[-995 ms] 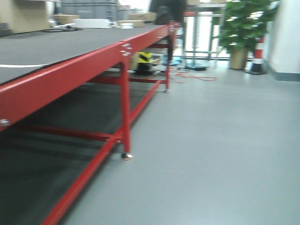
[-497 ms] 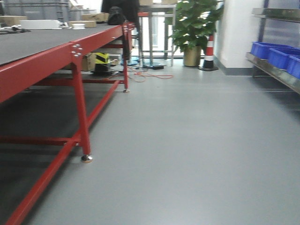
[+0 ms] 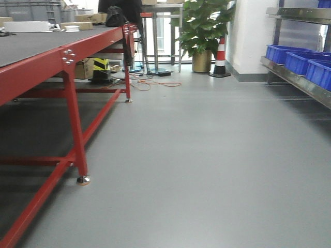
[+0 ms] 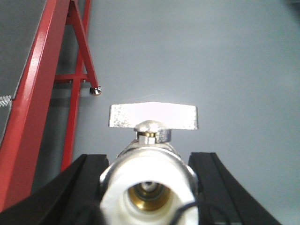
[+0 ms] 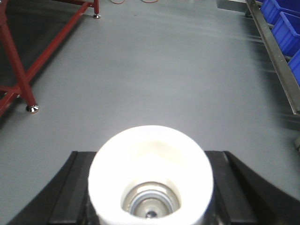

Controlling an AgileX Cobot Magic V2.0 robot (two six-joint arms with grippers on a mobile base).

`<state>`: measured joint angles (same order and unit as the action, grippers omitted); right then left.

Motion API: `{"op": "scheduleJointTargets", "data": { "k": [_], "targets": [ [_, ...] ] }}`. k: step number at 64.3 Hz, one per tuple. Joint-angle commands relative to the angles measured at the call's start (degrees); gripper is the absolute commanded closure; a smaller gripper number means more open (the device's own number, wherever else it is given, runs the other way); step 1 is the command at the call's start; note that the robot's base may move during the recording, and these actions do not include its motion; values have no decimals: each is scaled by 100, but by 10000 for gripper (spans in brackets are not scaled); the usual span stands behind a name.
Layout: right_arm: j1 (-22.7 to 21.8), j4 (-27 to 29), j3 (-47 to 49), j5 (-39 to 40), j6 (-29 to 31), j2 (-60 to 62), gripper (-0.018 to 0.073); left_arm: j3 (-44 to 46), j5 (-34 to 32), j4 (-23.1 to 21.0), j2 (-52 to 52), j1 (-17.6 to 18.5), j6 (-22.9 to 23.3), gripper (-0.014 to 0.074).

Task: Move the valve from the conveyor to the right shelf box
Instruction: 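Drive the base to the steel shelf of blue bins, holding both valves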

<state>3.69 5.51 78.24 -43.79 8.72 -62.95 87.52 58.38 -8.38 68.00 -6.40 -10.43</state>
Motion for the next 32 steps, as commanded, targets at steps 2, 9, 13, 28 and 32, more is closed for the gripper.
{"op": "scheduleJointTargets", "data": {
  "k": [2, 9, 13, 28, 32],
  "targets": [
    [0, -45, 61, 444, 34, 72, 713, 33, -250, -58, -71, 31, 34, 708],
    [0, -45, 61, 444, 34, 72, 713, 33, -250, -58, -71, 31, 34, 708],
    [0, -45, 61, 444, 34, 72, 713, 33, -250, -58, -71, 31, 34, 708],
    [0, -45, 61, 444, 34, 72, 713, 33, -250, -58, -71, 31, 34, 708],
    [0, -45, 61, 444, 34, 72, 713, 33, -250, -58, -71, 31, 34, 708]
  ]
}}
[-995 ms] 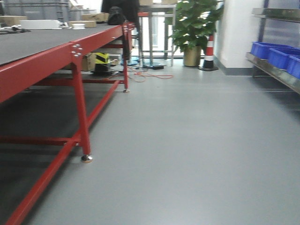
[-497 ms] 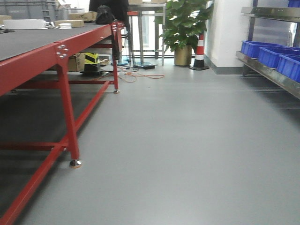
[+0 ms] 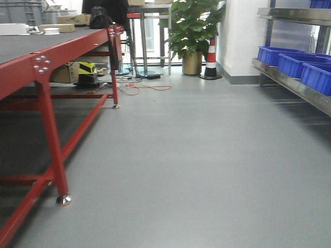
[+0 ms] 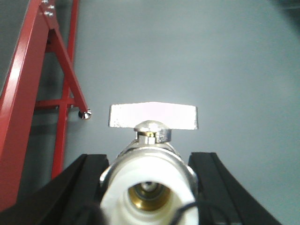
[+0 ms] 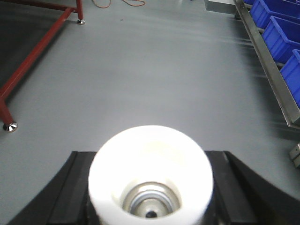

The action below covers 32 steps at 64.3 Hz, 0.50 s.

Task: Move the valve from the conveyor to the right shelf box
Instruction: 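Drive the base to the steel shelf of blue bins, holding both valves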

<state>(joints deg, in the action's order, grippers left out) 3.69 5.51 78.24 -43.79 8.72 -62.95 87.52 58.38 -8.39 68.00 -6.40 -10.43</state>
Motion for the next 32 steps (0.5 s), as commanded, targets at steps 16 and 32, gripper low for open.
{"op": "scheduleJointTargets", "data": {
  "k": [16, 32],
  "targets": [
    [0, -45, 61, 444, 34, 72, 713, 33, -250, -58, -71, 31, 34, 708],
    [0, -45, 61, 495, 34, 72, 713, 33, -250, -58, -71, 31, 34, 708]
  ]
}}
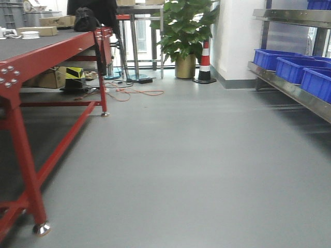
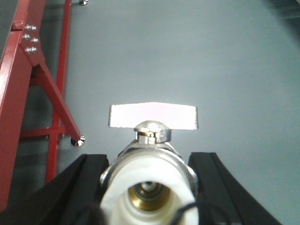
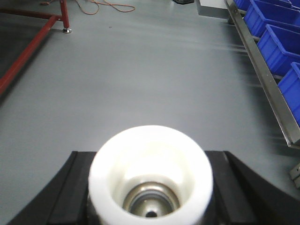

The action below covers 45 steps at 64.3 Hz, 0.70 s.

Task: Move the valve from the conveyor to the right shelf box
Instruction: 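Drive the base to the steel shelf of blue bins, holding both valves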

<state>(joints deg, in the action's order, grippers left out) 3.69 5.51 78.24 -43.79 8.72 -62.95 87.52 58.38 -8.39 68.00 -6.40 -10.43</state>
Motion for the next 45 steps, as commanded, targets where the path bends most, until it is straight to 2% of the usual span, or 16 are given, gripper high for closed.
{"op": "scheduleJointTargets", "data": {
  "k": [1, 45],
  "targets": [
    [0, -45, 61, 509, 34, 72, 713, 33, -250, -58, -71, 31, 34, 708],
    [0, -45, 61, 571, 34, 72, 713, 33, -261, -58, -71, 31, 34, 708]
  ]
}}
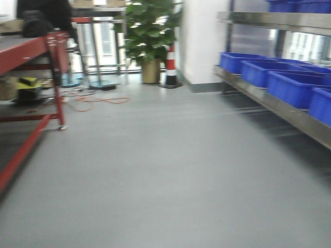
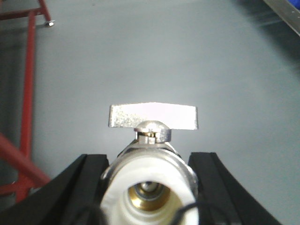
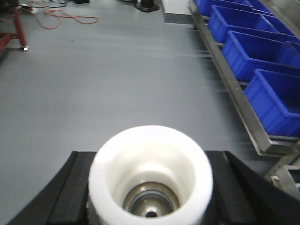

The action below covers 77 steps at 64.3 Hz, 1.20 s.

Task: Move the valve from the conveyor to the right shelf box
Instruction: 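Drive the base to the steel shelf of blue bins, holding both valves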

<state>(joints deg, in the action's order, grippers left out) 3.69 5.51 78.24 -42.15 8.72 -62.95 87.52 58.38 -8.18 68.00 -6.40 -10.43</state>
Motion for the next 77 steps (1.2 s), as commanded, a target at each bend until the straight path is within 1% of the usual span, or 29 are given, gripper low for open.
{"op": "scheduleJointTargets", "data": {
  "k": [1, 77],
  "targets": [
    [0, -45, 61, 408, 34, 72, 713, 33, -261, -78, -71, 31, 34, 708],
    [0, -45, 61, 408, 34, 72, 713, 33, -261, -78, -71, 31, 34, 708]
  ]
}}
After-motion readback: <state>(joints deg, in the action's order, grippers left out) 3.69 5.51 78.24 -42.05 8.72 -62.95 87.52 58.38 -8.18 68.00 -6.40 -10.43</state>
